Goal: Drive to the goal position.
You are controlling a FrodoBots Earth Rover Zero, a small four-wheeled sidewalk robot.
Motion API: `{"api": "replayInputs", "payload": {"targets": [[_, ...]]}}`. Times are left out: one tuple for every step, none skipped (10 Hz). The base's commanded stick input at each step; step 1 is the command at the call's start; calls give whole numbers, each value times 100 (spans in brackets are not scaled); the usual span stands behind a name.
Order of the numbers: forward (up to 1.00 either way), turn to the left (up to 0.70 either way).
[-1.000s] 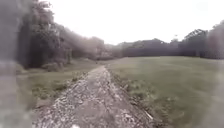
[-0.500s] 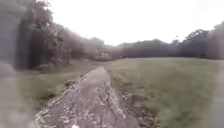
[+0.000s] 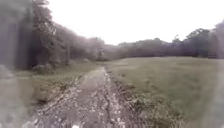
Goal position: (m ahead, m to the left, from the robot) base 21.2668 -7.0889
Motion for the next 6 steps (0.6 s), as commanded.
{"api": "replayInputs", "payload": {"targets": [[100,0],[100,0],[100,0],[100,0],[100,0],[100,0]]}}
